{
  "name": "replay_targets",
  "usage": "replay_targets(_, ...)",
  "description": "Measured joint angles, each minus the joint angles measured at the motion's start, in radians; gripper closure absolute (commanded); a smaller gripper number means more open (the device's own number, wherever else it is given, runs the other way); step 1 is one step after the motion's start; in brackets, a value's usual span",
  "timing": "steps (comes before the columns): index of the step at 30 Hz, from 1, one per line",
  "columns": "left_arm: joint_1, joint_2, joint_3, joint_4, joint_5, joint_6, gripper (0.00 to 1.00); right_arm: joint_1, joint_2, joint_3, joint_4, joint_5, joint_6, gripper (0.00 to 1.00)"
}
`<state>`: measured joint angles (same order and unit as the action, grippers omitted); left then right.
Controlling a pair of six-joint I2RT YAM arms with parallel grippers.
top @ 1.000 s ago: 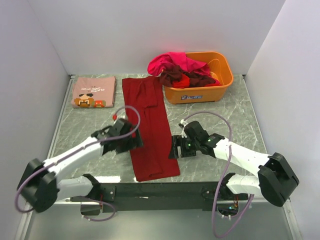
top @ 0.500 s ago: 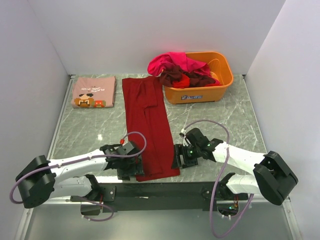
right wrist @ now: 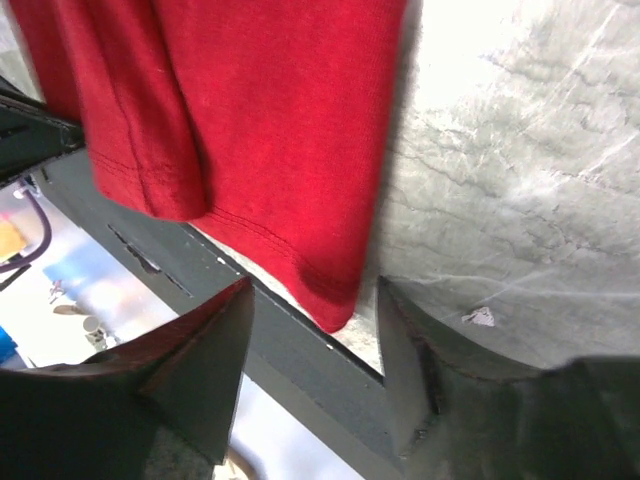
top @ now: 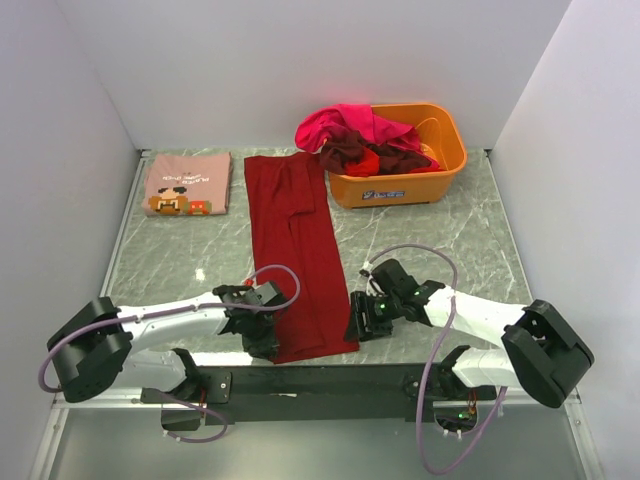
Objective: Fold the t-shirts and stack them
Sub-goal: Fold the tshirt
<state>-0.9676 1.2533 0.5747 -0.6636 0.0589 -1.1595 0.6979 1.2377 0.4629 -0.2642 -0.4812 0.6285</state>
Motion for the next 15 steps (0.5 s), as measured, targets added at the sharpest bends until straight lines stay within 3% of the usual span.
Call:
replay_targets(2,0.000,0.008,0.002,0.008,0.006,0.002,0.99,0.004,0.009,-0.002,0.003,-0.005,0.010,0.43)
replay_targets(4,-0.002,0.009,0.001,0.020,0.013,0.003,0.99,0.017,0.010,-0.007,0.010,-0.007,0.020,0.45)
replay_targets(5,-0.002,0.006,-0.003,0.025,0.016,0.002,0.99,0.028,0.009,-0.011,0.014,-0.007,0.027,0.52)
replay_targets(6,-0.002,-0.002,-0.010,0.032,0.019,-0.005,0.99,0.039,0.009,-0.015,0.018,-0.007,0.032,0.73)
replay_targets(8,-0.002,-0.033,-0.032,0.050,0.019,-0.016,0.99,0.056,0.009,-0.034,0.029,-0.002,0.049,0.78)
replay_targets(9,-0.002,-0.054,-0.047,0.061,0.019,-0.024,0.99,0.064,0.010,-0.049,0.034,-0.002,0.058,0.89)
replay_targets(11,-0.002,-0.094,-0.077,0.082,0.019,-0.043,0.99,0.074,0.010,-0.065,0.039,-0.013,0.076,1.00)
replay_targets(15,-0.012,-0.146,-0.111,0.093,0.012,-0.087,0.99,0.097,-0.001,-0.066,0.043,0.005,0.095,1.00)
